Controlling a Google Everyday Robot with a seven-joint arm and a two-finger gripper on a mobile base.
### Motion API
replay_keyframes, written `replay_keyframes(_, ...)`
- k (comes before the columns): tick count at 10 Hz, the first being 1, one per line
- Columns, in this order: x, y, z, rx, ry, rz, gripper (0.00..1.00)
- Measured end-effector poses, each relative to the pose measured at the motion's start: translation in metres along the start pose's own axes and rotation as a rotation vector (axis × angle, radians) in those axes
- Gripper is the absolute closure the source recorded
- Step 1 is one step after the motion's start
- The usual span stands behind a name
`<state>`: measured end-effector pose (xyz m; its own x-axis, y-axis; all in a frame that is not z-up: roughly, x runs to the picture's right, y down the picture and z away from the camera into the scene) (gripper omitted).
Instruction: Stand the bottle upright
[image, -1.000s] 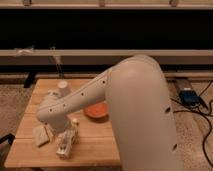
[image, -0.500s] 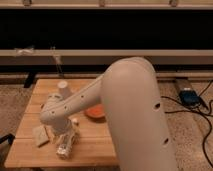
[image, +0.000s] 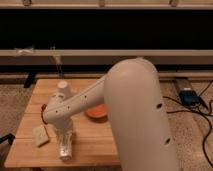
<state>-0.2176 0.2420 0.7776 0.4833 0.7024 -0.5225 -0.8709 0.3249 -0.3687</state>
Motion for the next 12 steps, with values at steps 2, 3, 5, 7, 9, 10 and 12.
replay_keyframes(2,-0.007,0.003,-0.008,0.001,-0.025,-0.066,0.75)
replay_keyframes(3,-0.011,0.007,-0.012,0.001,-0.034,-0.124,0.85)
replay_keyframes(5,-0.018,0.007,-0.018,-0.006,-0.036,-0.243,0.99)
replay_keyframes(7,-0.023,0.007,-0.021,-0.016,-0.024,-0.379,1.0)
replay_keyframes(9,-0.027,0.005,-0.025,-0.019,-0.008,-0.54,1.0)
replay_keyframes(10,-0.028,0.001,-0.027,-0.014,0.001,-0.598,1.0)
replay_keyframes(12,-0.028,-0.008,-0.028,0.003,0.017,-0.681,0.89)
